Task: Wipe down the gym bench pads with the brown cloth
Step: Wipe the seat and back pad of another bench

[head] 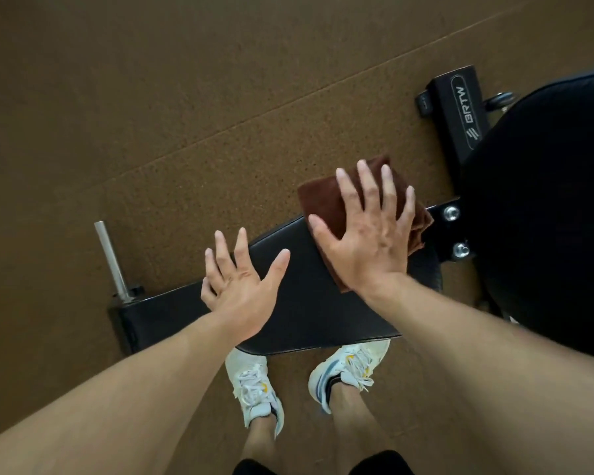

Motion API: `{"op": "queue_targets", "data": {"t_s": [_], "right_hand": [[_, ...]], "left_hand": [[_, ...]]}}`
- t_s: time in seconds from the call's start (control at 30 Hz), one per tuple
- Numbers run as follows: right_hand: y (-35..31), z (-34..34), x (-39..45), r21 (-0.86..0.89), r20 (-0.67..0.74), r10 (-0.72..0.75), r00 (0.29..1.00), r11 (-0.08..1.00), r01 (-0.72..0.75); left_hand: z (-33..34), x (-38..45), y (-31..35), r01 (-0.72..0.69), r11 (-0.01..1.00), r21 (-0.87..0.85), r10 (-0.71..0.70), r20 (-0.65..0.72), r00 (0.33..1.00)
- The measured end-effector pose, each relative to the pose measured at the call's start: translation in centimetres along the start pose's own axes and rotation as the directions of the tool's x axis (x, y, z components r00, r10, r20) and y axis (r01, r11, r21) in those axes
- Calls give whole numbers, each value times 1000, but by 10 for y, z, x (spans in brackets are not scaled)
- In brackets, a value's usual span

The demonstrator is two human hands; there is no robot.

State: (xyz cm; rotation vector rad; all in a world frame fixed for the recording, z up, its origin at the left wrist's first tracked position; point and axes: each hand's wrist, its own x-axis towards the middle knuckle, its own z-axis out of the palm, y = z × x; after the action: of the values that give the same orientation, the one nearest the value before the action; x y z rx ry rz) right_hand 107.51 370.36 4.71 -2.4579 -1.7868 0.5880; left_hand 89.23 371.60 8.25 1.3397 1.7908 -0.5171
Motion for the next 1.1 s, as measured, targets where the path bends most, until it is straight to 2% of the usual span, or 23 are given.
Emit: {"op": "queue_targets", "data": {"t_s": [0.07, 0.13, 0.2, 0.23, 0.27, 0.3, 0.33, 0.37, 0.4, 0.53, 0.6, 0.67, 0.73, 0.77, 0.83, 0.9, 0.97, 1.0, 1.03, 1.07, 1.1], "right_hand": [[3, 13, -51, 16, -48, -214, 976, 977, 215], [11, 23, -100, -3, -19, -441, 897, 897, 441], [31, 27, -112, -46, 28, -534, 845, 844, 534], [42, 26, -107, -59, 24, -484, 875, 873, 484], [50, 23, -100, -54, -9, -348, 937, 936, 347], [55, 17, -90, -16, -60, -146, 987, 989, 146], [57, 12, -79, 61, -88, 76, 993, 996, -70], [57, 8, -71, 146, -84, 257, 963, 959, -243], [54, 6, -64, 199, -69, 369, 927, 915, -350], [15, 12, -54, 205, -94, 568, 818, 814, -543], [-16, 20, -58, 200, -102, 613, 784, 784, -587], [-56, 30, -67, 180, -115, 548, 829, 832, -525], [-101, 43, -84, 136, -108, 371, 922, 925, -356], [-121, 49, -96, 107, -94, 265, 960, 961, -255], [-139, 56, -113, 38, -66, 38, 997, 999, -36], [-126, 51, -110, -60, 1, -252, 968, 966, 252], [-100, 35, -83, -129, 155, -528, 835, 827, 547], [-87, 25, -65, -137, 234, -577, 783, 777, 614], [-75, 17, -48, -136, 267, -546, 794, 794, 592], [-62, 10, -33, -132, 238, -430, 871, 874, 467], [-47, 4, -20, -116, 174, -234, 957, 960, 256]], "left_hand": [[-2, -1, 0, -11, 999, -35, 12, 2, 1000], [-3, 0, -1, -12, 998, -57, 14, 18, 1000], [-3, 0, -3, -15, 999, -51, 17, 30, 999], [-4, 0, -4, -20, 999, -46, 22, 35, 999], [-4, 0, -5, -29, 998, -48, 32, 43, 999], [-6, 0, -5, -36, 998, -51, 39, 49, 998], [-7, 0, -7, -42, 998, -51, 45, 54, 997], [-8, -1, -8, -54, 997, -49, 57, 61, 997], [-9, -1, -8, -65, 996, -54, 68, 66, 996], [-16, -2, -10, -109, 985, -131, 125, 116, 985], [-23, -4, -11, -129, 974, -185, 158, 147, 976], [-38, -3, -18, -106, 931, -349, 190, 218, 957], [-59, -2, -36, -40, 808, -589, 265, 301, 916], [-67, -6, -49, -49, 771, -635, 298, 291, 909], [-74, -10, -80, -22, 743, -669, 264, 262, 928], [-68, -20, -109, -44, 773, -633, 215, 196, 957], [-58, -27, -127, -187, 806, -562, 302, 118, 946], [-55, -30, -132, -219, 826, -519, 323, 117, 939], [-49, -28, -134, -263, 843, -468, 347, 101, 932], [-47, -29, -132, -312, 849, -426, 384, 95, 918], [-45, -28, -127, -345, 851, -396, 412, 95, 906]]}}
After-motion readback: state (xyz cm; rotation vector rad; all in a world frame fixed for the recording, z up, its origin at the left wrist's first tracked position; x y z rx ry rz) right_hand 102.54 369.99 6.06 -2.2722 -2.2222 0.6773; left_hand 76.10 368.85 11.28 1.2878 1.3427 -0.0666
